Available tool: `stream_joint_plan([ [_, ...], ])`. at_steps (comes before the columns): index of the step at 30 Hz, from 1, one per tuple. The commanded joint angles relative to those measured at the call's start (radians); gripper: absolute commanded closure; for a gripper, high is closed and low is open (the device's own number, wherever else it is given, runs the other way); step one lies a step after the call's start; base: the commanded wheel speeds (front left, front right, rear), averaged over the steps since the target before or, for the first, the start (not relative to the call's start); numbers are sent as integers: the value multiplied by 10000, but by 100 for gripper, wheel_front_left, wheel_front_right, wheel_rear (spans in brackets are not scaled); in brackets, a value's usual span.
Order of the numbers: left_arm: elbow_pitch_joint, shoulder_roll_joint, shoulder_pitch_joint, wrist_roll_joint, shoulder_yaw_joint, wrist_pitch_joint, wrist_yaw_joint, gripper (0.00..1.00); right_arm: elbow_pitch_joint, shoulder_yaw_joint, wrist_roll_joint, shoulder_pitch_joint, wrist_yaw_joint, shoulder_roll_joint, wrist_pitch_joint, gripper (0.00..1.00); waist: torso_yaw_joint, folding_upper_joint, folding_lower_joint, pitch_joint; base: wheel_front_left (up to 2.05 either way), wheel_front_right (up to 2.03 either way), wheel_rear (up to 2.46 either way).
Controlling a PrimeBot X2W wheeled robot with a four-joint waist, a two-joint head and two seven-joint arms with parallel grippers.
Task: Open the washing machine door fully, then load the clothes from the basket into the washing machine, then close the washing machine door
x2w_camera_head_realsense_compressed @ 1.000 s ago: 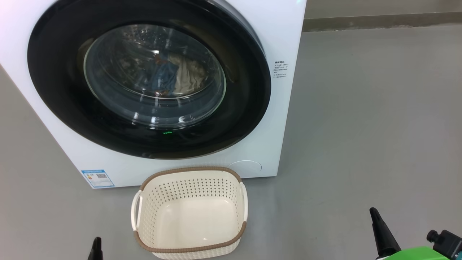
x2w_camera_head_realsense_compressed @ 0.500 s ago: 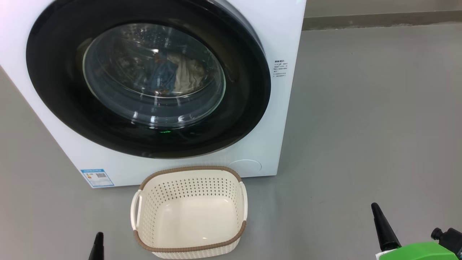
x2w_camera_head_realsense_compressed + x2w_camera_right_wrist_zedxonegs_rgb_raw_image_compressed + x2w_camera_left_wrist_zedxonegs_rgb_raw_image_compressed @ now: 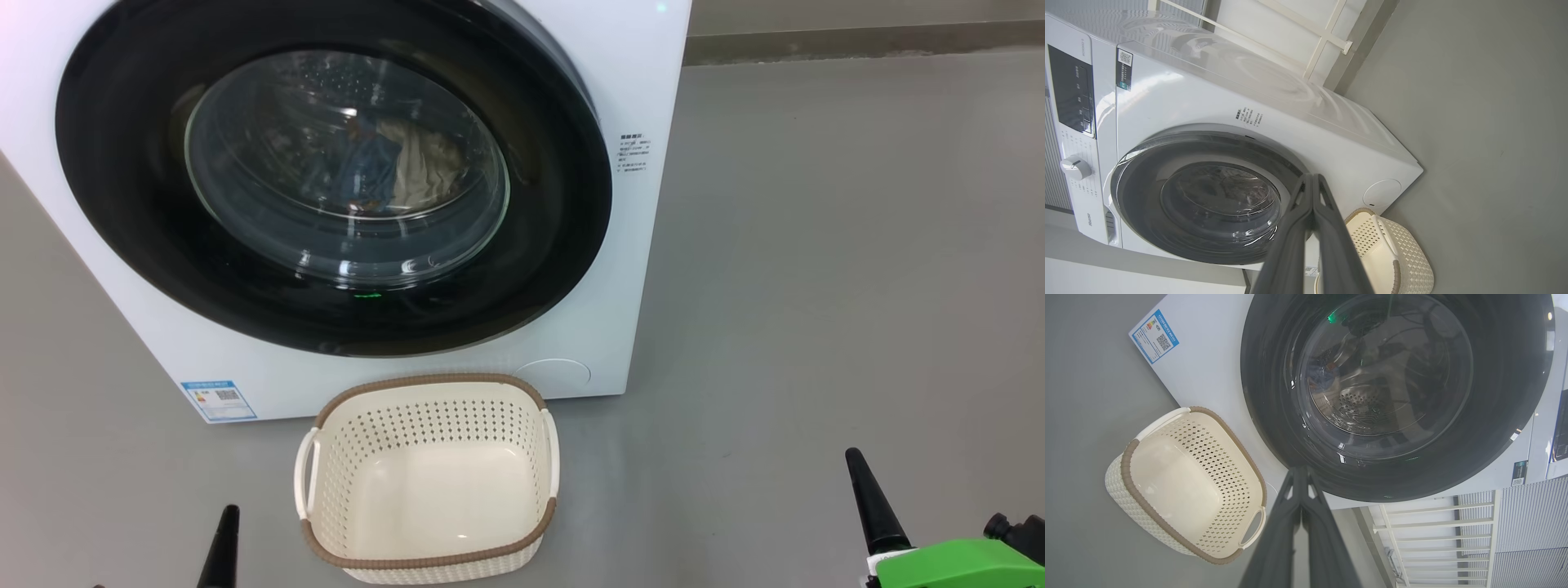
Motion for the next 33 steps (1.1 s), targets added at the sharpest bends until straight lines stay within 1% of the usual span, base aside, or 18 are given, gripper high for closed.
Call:
stream_joint_plan([
  [1,-186,211,-468,-236,265,77,-106,100,-218,110,231,-462,-39,-36,87,100,0,-1,0,2,0,0,0],
  [33,-51,310,-1190,-3420,378,1044,-254,100,-129,-174,3976,-966,-56,66,1063,100,-30,-1,0,99,0,0,0],
])
